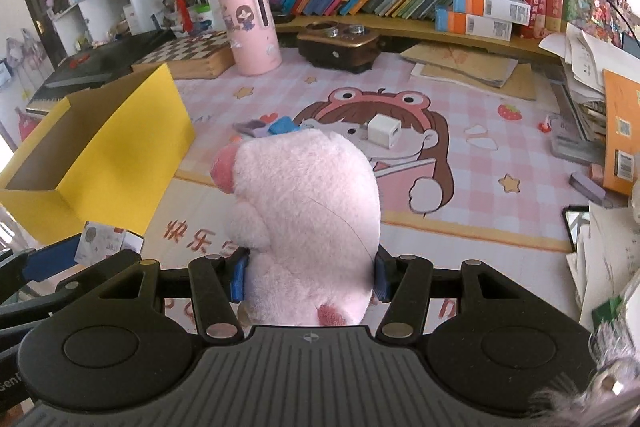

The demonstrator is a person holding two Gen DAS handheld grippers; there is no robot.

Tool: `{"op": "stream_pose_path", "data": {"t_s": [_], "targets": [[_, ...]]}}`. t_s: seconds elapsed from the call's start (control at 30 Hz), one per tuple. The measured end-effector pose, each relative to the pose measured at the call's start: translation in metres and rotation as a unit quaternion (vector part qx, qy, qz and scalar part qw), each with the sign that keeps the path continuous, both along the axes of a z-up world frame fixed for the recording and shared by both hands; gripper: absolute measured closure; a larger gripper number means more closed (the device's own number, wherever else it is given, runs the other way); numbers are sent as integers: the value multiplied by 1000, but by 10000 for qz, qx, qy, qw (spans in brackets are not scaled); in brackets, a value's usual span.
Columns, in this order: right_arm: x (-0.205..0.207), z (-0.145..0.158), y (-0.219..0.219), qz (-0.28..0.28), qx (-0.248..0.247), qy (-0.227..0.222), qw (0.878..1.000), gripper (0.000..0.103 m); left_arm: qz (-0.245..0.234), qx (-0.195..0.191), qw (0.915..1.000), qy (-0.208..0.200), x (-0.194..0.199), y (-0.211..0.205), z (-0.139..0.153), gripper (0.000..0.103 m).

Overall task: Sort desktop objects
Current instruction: 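Carry the card box and pink pig toward the yellow box with both tools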

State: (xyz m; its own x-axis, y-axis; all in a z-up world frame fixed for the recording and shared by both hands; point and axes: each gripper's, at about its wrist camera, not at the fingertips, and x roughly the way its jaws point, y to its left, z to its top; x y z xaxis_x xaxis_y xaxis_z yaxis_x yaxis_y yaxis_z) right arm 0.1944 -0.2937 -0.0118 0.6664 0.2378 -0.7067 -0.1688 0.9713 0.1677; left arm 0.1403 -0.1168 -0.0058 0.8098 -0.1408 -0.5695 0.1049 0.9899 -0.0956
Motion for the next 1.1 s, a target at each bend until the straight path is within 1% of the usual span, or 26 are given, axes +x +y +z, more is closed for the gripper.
{"op": "stream_pose_path", "data": {"t_s": [0.57,0.83,1.1], "targets": [[-75,6,70,77,-84,44,9999,50,104,-231,9997,14,-65,74,4,51],[-113,2,98,157,-120,171,9997,50,135,-296,9994,74,-96,100,3,51],[-140,-3,121,197,-39,262,9995,50,147,-270,9995,113,-126,123,0,51]]}}
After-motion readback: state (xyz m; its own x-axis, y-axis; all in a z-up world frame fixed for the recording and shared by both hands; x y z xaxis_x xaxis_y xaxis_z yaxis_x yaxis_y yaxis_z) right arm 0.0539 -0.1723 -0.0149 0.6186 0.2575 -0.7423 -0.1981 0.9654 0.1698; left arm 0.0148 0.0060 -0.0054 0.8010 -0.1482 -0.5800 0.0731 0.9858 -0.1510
